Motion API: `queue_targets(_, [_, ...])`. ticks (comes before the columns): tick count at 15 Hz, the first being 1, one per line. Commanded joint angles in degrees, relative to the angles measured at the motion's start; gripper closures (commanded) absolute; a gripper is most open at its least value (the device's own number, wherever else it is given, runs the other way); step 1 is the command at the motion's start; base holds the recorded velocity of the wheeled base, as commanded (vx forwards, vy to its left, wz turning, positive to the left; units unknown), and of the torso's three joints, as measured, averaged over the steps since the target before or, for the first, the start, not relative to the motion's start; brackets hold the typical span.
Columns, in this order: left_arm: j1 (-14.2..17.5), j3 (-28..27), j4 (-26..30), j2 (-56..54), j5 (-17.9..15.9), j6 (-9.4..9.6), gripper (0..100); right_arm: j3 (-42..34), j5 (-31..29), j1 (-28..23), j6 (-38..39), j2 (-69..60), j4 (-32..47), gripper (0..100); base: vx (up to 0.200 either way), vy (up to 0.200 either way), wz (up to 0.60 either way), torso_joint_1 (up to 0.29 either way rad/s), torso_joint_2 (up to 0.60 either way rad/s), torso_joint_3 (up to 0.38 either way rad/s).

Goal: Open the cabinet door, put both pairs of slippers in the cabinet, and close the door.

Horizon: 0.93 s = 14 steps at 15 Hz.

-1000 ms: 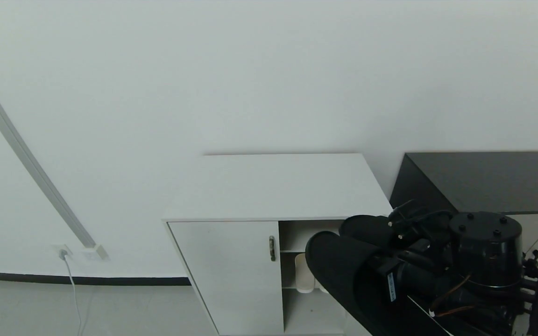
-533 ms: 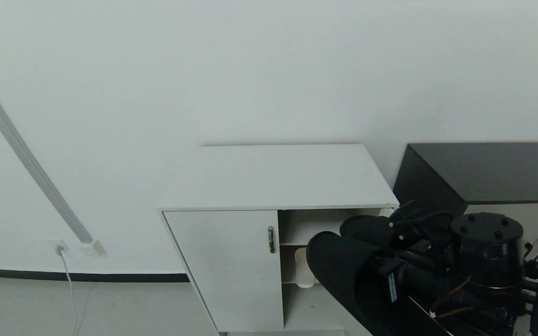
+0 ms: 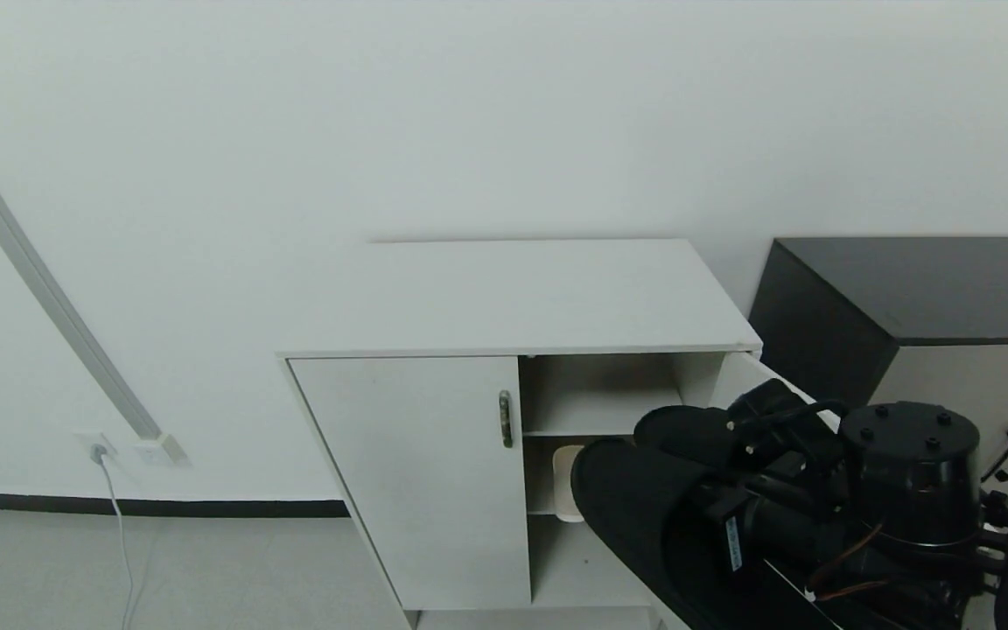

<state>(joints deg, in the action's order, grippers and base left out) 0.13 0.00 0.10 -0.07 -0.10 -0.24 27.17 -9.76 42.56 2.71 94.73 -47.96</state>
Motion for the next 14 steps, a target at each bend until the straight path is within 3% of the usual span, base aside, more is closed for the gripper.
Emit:
queue_targets(1, [0.0, 0.0, 0.0, 0.1, 0.0, -0.02, 100, -0.2, 0.0, 0.1, 0.0, 0.1, 0.0, 100, 0.0, 0.0, 0.0, -0.222, 0.55, 0.325])
queue_targets(14, [0.0, 0.0, 0.0, 0.1, 0.0, -0.11, 100, -0.3, 0.1, 0.2, 0.0, 0.5, 0.0, 100, 0.0, 0.0, 0.0, -0.186, 0.51, 0.321])
